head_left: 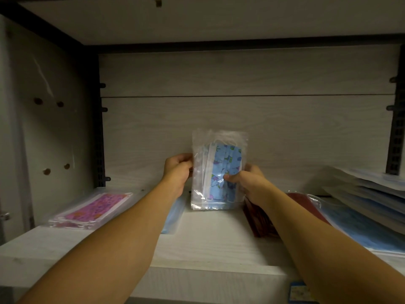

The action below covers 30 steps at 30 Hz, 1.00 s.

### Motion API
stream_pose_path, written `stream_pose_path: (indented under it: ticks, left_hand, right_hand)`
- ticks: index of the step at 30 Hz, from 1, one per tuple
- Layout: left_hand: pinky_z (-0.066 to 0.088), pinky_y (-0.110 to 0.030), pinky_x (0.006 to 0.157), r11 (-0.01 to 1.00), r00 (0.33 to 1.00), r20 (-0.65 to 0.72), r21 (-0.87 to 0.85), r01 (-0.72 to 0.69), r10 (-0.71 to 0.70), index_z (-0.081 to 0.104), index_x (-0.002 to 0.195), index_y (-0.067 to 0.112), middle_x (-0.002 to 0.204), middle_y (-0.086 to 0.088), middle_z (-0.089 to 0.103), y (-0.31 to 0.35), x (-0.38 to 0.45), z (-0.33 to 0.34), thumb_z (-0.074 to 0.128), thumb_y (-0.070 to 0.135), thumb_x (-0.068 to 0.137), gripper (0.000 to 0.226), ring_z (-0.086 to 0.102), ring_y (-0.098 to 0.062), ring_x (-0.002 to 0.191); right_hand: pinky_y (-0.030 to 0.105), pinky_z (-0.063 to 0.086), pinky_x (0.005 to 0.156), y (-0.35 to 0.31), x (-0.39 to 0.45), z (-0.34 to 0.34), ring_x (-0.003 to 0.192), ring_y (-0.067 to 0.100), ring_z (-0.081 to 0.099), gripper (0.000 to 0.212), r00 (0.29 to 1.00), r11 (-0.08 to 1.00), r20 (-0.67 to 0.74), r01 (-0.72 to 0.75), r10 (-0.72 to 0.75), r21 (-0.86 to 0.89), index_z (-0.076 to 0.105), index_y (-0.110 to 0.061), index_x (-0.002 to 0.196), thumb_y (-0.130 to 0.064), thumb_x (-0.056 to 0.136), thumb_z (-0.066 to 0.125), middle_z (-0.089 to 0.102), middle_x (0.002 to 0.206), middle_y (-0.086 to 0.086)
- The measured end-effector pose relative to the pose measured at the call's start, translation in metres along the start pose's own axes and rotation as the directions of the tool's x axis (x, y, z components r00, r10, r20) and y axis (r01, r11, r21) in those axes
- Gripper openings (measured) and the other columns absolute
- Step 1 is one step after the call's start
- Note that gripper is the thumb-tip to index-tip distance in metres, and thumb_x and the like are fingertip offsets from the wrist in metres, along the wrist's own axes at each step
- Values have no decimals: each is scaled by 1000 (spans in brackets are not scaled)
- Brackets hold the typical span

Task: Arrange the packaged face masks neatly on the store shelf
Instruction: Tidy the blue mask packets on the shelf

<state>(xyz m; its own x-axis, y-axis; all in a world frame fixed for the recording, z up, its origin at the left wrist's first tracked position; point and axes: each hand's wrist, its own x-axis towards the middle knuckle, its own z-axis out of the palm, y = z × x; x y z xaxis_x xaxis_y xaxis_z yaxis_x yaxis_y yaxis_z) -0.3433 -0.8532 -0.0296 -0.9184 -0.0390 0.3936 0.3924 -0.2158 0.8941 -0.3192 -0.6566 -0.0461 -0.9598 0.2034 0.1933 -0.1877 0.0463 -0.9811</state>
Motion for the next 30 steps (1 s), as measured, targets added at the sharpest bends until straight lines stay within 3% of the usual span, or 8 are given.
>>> stream_pose_path:
  ticks: [3,6,8,13,18,20,27,30]
  left_hand:
    - [57,-40,79,998,999,-24,54,-24,25,73,91,0,87,-19,72,-2,3,0,54,-2,95,20,64,-27,78]
    - [47,-38,73,992,998,-35,118,-54,58,69,85,-6,76,-15,62,-5,8,-1,51,0,94,21,52,-23,74]
    - [43,-37,70,985,996,-40,156,-68,75,65,84,-9,72,-13,57,-8,10,-2,51,2,94,21,47,-22,72]
    - [48,-37,71,976,991,-52,188,-112,124,69,88,4,78,-12,64,-5,11,-2,50,14,101,25,54,-22,71]
    - [50,-26,60,988,990,-25,78,-136,138,66,86,10,71,-4,64,0,4,-1,60,11,99,15,55,-13,60]
    - [51,-25,60,989,990,-31,61,-136,138,66,87,10,70,-2,65,1,3,-1,62,7,98,11,56,-10,59]
    - [52,-35,71,987,990,-21,83,-134,137,69,86,11,75,-9,64,2,2,-3,60,8,99,16,57,-17,67]
    - [51,-40,74,991,992,-22,60,-121,123,69,86,11,82,-15,65,1,4,-3,60,10,99,16,58,-27,77]
  right_hand:
    - [52,58,88,1,2,0,96,32,72,58,1000,1000,-6,-11,11,16,58,-5,122,-2,71,85,72,109,13]
    - [50,59,88,0,2,0,96,33,71,51,1000,1000,-18,-9,9,7,59,-4,120,-1,75,83,72,107,15]
    - [43,59,79,-1,1,0,95,32,71,45,999,1000,-32,-3,3,0,59,-3,117,-1,78,81,72,105,16]
    - [37,55,68,-1,0,-1,89,31,70,40,999,1000,-41,6,-6,3,60,0,115,0,80,79,71,102,16]
    - [48,60,82,-3,-3,-1,93,33,71,38,999,1000,-39,1,-1,11,60,-1,115,1,81,78,72,104,16]
    - [45,59,79,-4,-4,-1,93,32,70,37,999,1000,-42,1,0,5,60,-2,114,1,82,77,71,103,15]
    - [53,58,87,-4,-5,-1,96,34,70,38,1000,1000,-29,8,-7,29,60,0,116,1,82,76,71,105,16]
    - [49,60,82,-5,-6,-1,93,32,70,34,999,1000,-32,9,-8,27,60,-2,114,1,83,76,71,103,14]
